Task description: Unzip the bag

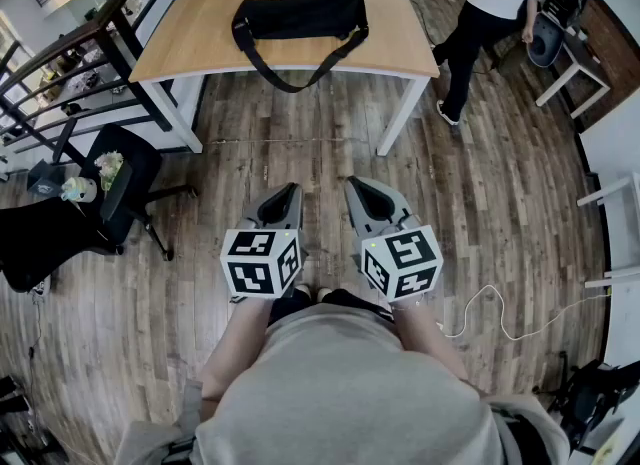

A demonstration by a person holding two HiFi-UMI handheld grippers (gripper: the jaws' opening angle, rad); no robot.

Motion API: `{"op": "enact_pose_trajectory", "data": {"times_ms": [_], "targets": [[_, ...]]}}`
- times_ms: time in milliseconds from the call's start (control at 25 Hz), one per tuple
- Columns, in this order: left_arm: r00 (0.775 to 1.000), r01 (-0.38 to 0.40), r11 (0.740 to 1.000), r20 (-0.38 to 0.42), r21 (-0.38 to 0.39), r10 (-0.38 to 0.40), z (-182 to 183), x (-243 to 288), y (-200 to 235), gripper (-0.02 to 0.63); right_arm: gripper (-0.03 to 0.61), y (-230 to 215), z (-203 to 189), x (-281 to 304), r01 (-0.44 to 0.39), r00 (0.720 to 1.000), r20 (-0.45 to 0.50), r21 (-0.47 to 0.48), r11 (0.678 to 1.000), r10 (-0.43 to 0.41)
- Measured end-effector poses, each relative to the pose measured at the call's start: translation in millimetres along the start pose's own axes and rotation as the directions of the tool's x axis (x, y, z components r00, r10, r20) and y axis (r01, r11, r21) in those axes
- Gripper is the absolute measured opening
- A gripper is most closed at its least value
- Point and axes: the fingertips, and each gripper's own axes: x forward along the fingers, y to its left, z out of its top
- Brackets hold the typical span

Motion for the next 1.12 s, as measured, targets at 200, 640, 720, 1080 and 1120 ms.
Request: {"op": "enact_pose_trajectory", "data": {"times_ms": [200,640,720,1080,1120], "targets": [[1.000,-0.001,1.000,-0.003,0.026,0.001,4.0,7.7,2.9,0.032,0.005,-1.0,-0.7,4.6,-0.015,1.000,0.002,0.005,1.000,0.015],[0.999,0.036,0.999,0.009,0.024,-0.037,4.2,4.5,-1.2,0.032,0.005,8.1,-9.4,7.7,-0.039,0.999,-0.006,0.032,0.999,0.039],[0.997,0.072,0.997,0.031,0.017,-0.072,6.9,2.8,-4.3,0.032,0.006,13.0,-11.0,9.0,-0.058,0.998,0.002,0.043,0.997,0.058],[0.998,0.068,0.997,0.018,0.021,-0.068,4.3,3.0,18.0,0.034,0.009,7.2,-17.3,10.3,0.015,1.000,0.000,0.084,0.996,-0.016],[0.997,0.072,0.997,0.012,0.023,-0.072,2.3,2.3,19.2,0.034,0.009,7.2,-19.6,9.9,0.027,1.000,-0.003,0.091,0.995,-0.026]]}}
